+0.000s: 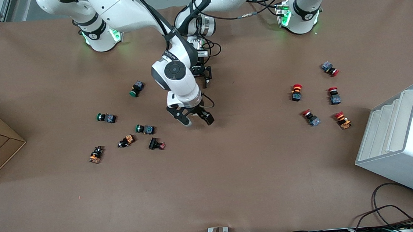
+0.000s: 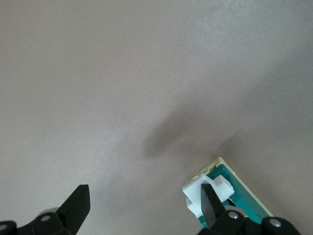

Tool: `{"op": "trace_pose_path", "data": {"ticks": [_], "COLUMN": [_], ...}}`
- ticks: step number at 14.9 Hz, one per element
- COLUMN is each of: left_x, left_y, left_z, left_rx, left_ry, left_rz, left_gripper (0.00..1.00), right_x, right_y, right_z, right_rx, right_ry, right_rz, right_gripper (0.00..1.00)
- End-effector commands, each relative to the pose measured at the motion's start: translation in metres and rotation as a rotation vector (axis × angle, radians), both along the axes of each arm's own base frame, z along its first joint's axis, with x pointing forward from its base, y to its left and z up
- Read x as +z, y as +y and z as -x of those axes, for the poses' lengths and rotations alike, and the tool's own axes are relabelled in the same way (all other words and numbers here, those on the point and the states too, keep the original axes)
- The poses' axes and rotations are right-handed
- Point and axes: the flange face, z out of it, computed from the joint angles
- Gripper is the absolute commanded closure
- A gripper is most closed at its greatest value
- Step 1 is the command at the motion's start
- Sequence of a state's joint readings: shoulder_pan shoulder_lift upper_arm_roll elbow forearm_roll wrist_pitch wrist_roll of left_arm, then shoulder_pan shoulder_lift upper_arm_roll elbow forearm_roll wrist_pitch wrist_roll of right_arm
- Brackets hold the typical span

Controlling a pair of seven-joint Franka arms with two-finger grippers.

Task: Close load switch with both arms
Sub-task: 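Push the white lever fully down against the switch body with the right gripper, then lift the right gripper up and away from the switch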

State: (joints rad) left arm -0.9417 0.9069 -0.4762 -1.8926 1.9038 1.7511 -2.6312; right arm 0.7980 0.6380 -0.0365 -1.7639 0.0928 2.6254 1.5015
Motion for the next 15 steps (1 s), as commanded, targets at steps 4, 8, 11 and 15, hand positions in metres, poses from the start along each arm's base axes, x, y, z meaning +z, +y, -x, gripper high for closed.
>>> {"op": "trace_pose_path", "data": {"ticks": [4,8,11,15], "left_x": [-0.010,-0.009,-0.009,-0.003], "left_y": [0.003,0.003,0.003,-0.001], "left_z": [0.008,0.009,0.010,0.011], "left_rx": [0.046,0.051,0.053,0.050], "left_ry": [0.038,0.042,0.045,0.044], "left_rz": [0.005,0.004,0.001,0.009], "left_gripper": [0.02,0.02,0.02,0.02], "right_x": [-0.008,-0.018,-0.006,0.010], "right_y": [-0.003,-0.006,-0.011,-0.036], "right_z": [-0.007,-0.008,-0.023,-0.050], "right_rx": [0.020,0.030,0.034,0.025], "right_ry": [-0.008,-0.004,-0.021,-0.014], "right_rz": [0.005,0.016,0.005,0.013], "right_gripper": [0.00,0.00,0.00,0.00]}}
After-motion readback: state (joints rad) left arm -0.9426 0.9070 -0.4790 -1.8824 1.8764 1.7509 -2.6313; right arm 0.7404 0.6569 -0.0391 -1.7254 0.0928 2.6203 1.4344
